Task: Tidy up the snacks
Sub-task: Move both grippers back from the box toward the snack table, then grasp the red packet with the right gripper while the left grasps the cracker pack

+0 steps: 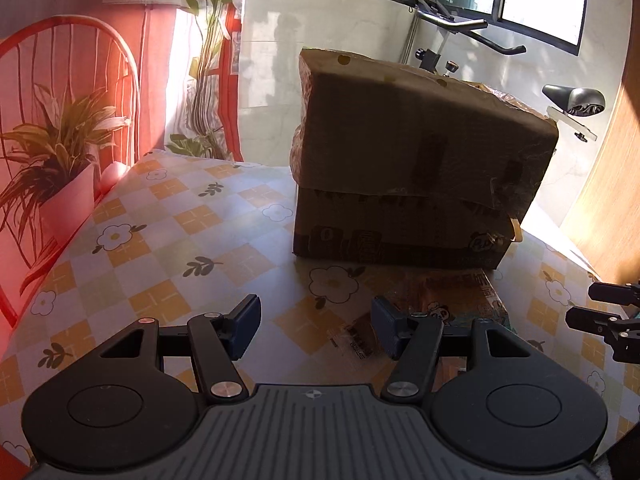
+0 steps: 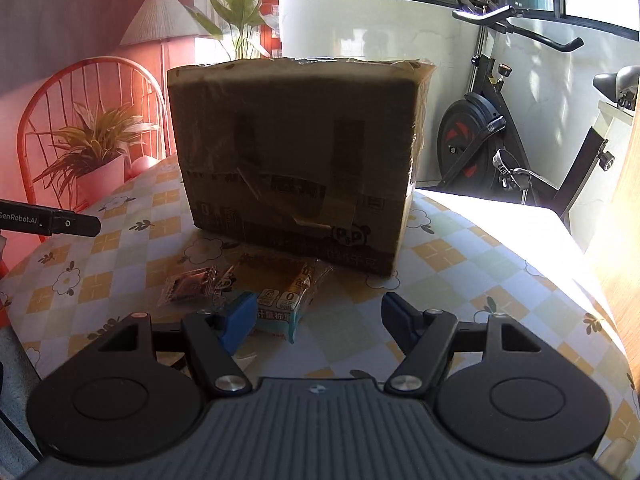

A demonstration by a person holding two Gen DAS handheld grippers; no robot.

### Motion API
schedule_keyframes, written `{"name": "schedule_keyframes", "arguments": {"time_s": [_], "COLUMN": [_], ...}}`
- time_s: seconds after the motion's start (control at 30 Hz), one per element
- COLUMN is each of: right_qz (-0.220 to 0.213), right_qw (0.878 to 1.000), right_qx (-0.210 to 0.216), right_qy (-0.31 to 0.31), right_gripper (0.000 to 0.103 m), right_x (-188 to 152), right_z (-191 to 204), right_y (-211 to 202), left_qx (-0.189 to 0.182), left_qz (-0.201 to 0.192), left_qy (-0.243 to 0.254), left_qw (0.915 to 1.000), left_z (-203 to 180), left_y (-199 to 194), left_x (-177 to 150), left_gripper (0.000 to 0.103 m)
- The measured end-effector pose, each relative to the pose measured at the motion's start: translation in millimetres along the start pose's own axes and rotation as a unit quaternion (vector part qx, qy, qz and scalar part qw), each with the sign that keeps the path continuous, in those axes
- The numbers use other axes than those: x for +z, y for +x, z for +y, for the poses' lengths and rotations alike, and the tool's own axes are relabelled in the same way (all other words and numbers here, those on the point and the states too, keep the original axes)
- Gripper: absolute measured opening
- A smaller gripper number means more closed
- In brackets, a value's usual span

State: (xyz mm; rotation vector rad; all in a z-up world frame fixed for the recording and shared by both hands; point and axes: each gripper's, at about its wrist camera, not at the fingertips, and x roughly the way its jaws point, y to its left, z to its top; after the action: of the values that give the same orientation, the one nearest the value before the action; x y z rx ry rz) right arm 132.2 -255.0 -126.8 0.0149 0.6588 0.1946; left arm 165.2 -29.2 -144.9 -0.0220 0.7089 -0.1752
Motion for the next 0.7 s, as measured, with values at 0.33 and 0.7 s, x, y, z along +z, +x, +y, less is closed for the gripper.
{"name": "schedule_keyframes", "arguments": {"time_s": [0.33, 0.7], "right_qz": [0.078, 0.106], "right_qw": [0.997, 0.993], "right_qx": [0.019, 0.047], "right_qy": [-0.012, -0.018], "right_gripper": [0.072, 0.081], "right_x": [-51, -67], "right_z": [6, 37], "right_y": [9, 18], "left_qx": [-0.009, -0.019], "left_qz": [0.022, 0.031], "left_qy": [-0.002, 0.007], "left_qw": [0.9997, 0.9993], "left_z": [-11, -21], "left_y": [5, 7], "left_x": [-28, -40], "left_gripper": [0.063, 0.063]}}
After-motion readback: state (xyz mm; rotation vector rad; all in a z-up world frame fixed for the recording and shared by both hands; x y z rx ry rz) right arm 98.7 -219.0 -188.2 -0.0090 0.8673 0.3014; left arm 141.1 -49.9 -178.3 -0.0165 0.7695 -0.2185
